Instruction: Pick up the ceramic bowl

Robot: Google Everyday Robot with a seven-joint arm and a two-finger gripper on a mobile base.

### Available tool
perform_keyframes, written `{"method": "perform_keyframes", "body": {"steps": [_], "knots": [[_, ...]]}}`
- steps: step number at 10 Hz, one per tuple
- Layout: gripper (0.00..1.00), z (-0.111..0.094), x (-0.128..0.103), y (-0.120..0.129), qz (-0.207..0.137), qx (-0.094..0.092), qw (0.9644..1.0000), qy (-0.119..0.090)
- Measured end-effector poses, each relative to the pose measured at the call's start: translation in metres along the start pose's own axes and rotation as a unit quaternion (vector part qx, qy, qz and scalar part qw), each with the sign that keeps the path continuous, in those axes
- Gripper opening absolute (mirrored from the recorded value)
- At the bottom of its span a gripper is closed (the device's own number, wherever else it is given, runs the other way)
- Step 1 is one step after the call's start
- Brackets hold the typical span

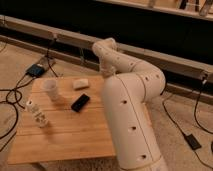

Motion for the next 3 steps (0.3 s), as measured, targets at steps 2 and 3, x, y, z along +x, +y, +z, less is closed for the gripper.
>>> {"method": "perform_keyframes", "body": {"steps": [2, 3], "knots": [[0.00, -0.0080, 0.0009, 0.0062, 0.000, 0.012, 0.9999, 0.000], [0.00, -0.0112, 0.0007, 0.0084, 0.000, 0.016, 0.9999, -0.001]]}}
